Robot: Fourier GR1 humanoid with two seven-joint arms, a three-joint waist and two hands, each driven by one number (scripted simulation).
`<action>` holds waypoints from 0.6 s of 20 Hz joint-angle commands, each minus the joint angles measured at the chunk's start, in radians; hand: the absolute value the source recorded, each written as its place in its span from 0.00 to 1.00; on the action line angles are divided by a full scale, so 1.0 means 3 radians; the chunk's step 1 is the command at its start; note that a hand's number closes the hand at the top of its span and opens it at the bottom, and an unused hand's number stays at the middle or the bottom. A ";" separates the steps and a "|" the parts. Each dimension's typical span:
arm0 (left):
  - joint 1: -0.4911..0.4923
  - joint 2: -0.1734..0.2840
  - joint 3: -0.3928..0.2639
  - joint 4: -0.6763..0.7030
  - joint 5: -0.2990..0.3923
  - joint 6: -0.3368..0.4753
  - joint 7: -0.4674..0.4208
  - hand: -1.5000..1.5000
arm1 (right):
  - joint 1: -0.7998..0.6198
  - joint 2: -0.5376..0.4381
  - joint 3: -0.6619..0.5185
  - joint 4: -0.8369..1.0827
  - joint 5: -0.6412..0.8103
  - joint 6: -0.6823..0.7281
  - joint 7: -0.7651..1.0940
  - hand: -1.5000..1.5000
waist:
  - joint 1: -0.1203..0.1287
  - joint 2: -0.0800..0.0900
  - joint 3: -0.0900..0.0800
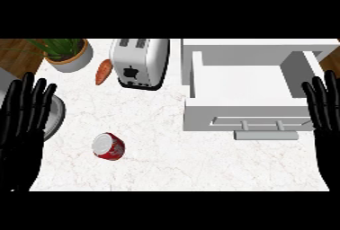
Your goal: Pick up the can, place it into the drawer and close the drawer
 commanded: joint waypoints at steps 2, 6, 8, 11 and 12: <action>-0.0113 0.0250 -0.0010 0.0094 0.0637 -0.0656 -0.0053 0.00 | -0.0043 0.0001 0.0038 -0.0058 -0.0018 0.0016 0.0137 0.00 | -0.0021 -0.0034 -0.0021; -0.0075 0.0488 -0.0391 0.0135 0.1324 -0.1579 -0.0201 0.00 | -0.0059 0.0090 0.0158 0.0019 -0.0029 0.0017 0.0102 0.00 | -0.0062 -0.0019 -0.0033; 0.0277 0.0874 -0.0327 0.0326 0.1122 -0.1650 0.0269 0.00 | 0.0239 0.0165 -0.0151 0.0207 0.0041 -0.0327 0.0513 0.00 | -0.0053 -0.0012 -0.0023; 0.0329 0.1261 0.0097 0.0438 0.1651 -0.2044 0.0280 0.00 | 0.0376 0.0172 -0.0178 0.0074 0.0091 -0.0396 0.0649 0.00 | -0.0016 -0.0036 -0.0022; 0.0341 0.1363 0.0249 0.0585 0.1797 -0.2238 0.0151 0.00 | 0.0382 0.0147 -0.0228 0.0083 0.0024 -0.0349 0.0609 0.00 | -0.0011 -0.0033 -0.0020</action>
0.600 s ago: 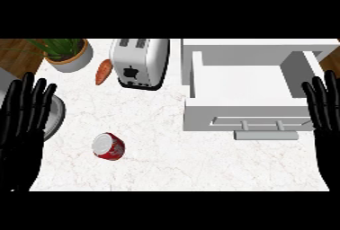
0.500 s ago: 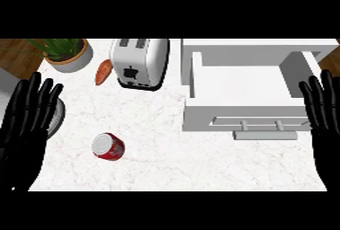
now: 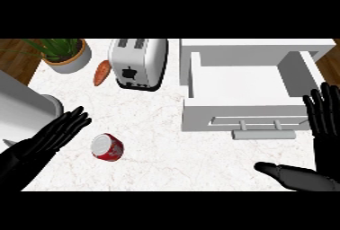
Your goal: Pick up the can, place it into the drawer and close the drawer
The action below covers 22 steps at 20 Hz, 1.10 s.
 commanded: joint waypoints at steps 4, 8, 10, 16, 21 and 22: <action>0.0244 0.0677 0.0628 0.0233 0.0906 -0.0844 0.0107 0.00 | 0.0403 -0.0085 -0.0277 -0.0128 -0.0207 0.0122 0.0026 0.00 | 0.0030 -0.0020 0.0005; 0.0068 0.0805 0.0864 0.0419 0.1144 -0.0963 0.0272 0.00 | 0.0396 -0.0214 -0.0636 0.0006 -0.0536 0.0320 -0.0055 0.00 | 0.0026 -0.0015 0.0006; 0.0357 0.0680 0.0910 0.0353 0.1028 -0.1145 0.0179 0.00 | 0.0695 -0.0181 -0.0627 -0.0362 -0.0652 0.0411 0.0079 0.00 | 0.0027 -0.0020 0.0004; 0.0177 0.0870 0.1003 0.0475 0.1646 -0.0977 0.0627 0.00 | 0.0642 -0.0228 -0.0835 -0.0117 -0.0714 0.0586 -0.0048 0.00 | 0.0025 -0.0014 0.0006; 0.0247 0.0911 0.0965 0.0627 0.1966 -0.0974 0.0838 0.00 | 0.0766 -0.0250 -0.0958 -0.0164 -0.0841 0.0757 -0.0092 0.00 | 0.0031 -0.0016 0.0005; 0.0032 0.1065 0.0828 0.0656 0.2264 -0.0710 0.1029 0.00 | 0.0982 -0.0133 -0.0947 -0.0179 -0.0859 0.0842 -0.0289 0.00 | -0.0001 -0.0015 0.0007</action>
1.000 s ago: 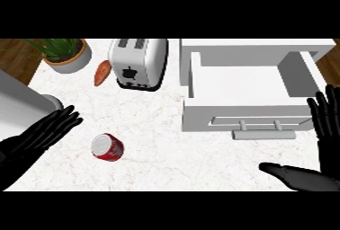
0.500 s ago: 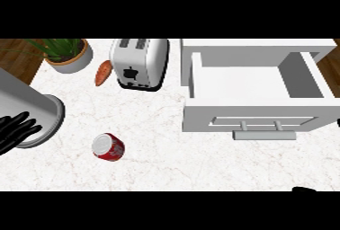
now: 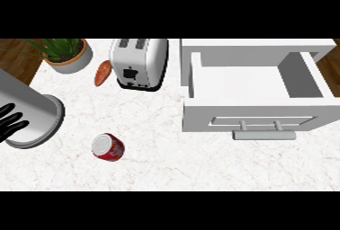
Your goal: Pick up the can, place it into the drawer and close the drawer
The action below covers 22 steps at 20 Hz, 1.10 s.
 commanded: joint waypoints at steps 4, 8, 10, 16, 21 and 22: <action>-0.0099 0.0013 -0.0208 0.0078 0.0411 0.0263 0.0425 0.00 | 0.0303 0.0072 -0.0181 -0.0230 -0.0186 0.0247 -0.0083 0.00 | -0.0018 0.0000 0.0000; 0.0026 0.0000 -0.0180 -0.0141 0.0595 0.0347 0.0643 0.00 | 0.0386 0.0081 -0.0397 0.0018 -0.0301 0.0485 -0.0285 0.00 | 0.0004 -0.0004 0.0000; -0.0189 -0.0088 -0.0237 0.0136 0.0488 0.0303 0.0680 0.00 | 0.0322 -0.0034 -0.0524 -0.0086 -0.0527 0.0527 -0.0062 0.00 | -0.0005 0.0000 -0.0001; -0.0425 -0.0678 -0.0592 0.0148 -0.0248 0.0592 0.0633 0.00 | 0.0404 0.0037 -0.0660 0.0091 -0.0445 0.0714 -0.0262 0.00 | -0.0013 0.0001 -0.0001; -0.0357 -0.0953 -0.0585 0.0318 -0.0716 0.0370 0.0448 0.00 | 0.0292 0.0125 -0.0629 -0.0127 -0.0425 0.0612 0.0054 0.00 | 0.0004 0.0003 -0.0002; -0.0650 -0.0928 -0.0573 0.0567 -0.0711 0.0438 0.0511 0.00 | 0.0184 0.0098 -0.0625 -0.0065 -0.0398 0.0584 0.0065 0.00 | -0.0006 0.0006 -0.0002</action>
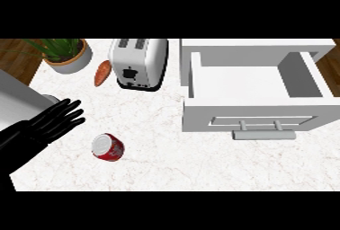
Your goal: Pick up the can, place it into the drawer and close the drawer
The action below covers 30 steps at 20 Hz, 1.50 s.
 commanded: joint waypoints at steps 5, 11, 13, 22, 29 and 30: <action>-0.0105 -0.0434 -0.0047 0.0498 -0.0929 -0.0251 -0.0432 0.00 | 0.0051 0.0027 -0.0237 -0.0067 -0.0178 0.0187 0.0092 0.00 | -0.0009 0.0001 -0.0001; -0.0162 -0.0574 0.0004 0.0768 -0.1265 -0.0280 -0.0641 0.00 | 0.0070 0.0322 -0.0180 -0.0117 0.0049 0.0276 0.0013 0.00 | 0.0000 0.0001 0.0000; -0.0233 -0.0647 0.0065 0.1195 -0.1618 -0.0445 -0.1071 0.00 | -0.0003 0.0181 -0.0261 -0.0032 0.0007 0.0327 0.0036 0.00 | -0.0007 0.0005 -0.0002; -0.0506 -0.0665 0.0195 0.2020 -0.2359 -0.0347 -0.1911 0.00 | -0.0061 0.0055 -0.0563 0.0105 -0.0275 0.0512 0.0133 0.00 | -0.0015 0.0005 -0.0002; -0.0597 -0.0572 0.0170 0.2779 -0.2816 -0.0366 -0.2623 0.00 | 0.0168 0.0335 -0.0578 -0.0263 -0.0281 0.0626 0.0172 0.00 | -0.0026 0.0004 -0.0003; -0.0772 -0.0542 0.0192 0.2948 -0.2846 -0.0368 -0.2664 0.00 | -0.0174 0.0185 -0.0522 0.0008 -0.0217 0.0474 0.0301 0.00 | -0.0010 0.0007 -0.0002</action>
